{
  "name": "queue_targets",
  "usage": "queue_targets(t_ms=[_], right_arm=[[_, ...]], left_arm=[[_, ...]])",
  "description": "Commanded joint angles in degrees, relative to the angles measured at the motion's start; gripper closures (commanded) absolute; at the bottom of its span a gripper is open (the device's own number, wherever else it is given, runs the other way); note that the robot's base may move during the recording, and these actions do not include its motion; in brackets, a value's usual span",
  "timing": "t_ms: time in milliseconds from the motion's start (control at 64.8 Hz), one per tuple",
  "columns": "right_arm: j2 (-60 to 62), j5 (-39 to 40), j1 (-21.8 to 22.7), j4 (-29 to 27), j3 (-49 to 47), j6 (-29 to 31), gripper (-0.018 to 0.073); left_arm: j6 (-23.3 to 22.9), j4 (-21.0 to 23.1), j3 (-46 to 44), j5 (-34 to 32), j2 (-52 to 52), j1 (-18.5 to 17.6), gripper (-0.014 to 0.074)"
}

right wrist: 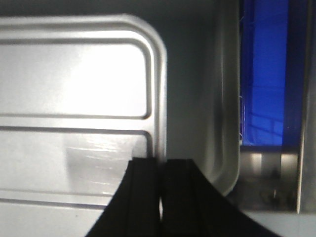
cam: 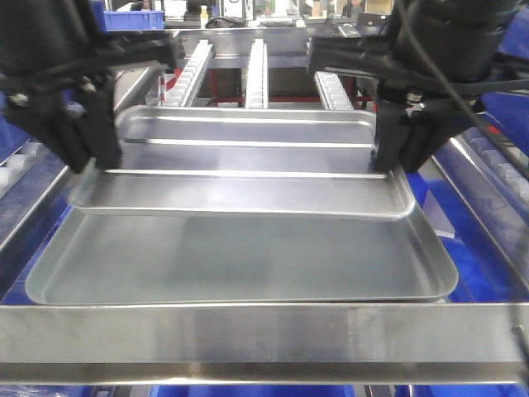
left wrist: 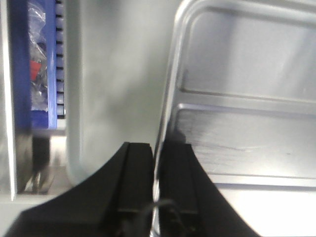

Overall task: Grab silver tray and place in blue box
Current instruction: 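Lift the silver tray off the rack with both grippers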

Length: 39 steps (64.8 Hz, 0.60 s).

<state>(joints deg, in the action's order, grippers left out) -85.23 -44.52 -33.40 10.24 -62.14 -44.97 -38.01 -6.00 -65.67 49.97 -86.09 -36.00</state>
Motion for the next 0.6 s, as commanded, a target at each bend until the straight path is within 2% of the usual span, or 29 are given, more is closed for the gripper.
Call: queue_targets(t_ms=[0,170,309,587], right_arm=[[4.73,-0.12,-2.60,4.67,1.64,-4.01,0.0506],[9.72,-1.17,-7.09,5.56,5.61,-7.86,0.0506],[11.82,-1.29,-8.24,5.56,8.18,-9.44,0.0506],[11.90,-0.65,-8.24,5.50,8.67,-9.52,0.0506]], left_arm=[[-3.74,-1.61,1.64,-0.45,5.15,-2.12,0.0607],[-8.49,-2.86,8.34,-0.83,10.46,-6.54,0.0607],[-12.07,-4.60,12.11,-0.83,12.92,-9.93,0.0607],[-12.07,-5.09,12.27,-0.95,13.23,-10.31,0.0607]])
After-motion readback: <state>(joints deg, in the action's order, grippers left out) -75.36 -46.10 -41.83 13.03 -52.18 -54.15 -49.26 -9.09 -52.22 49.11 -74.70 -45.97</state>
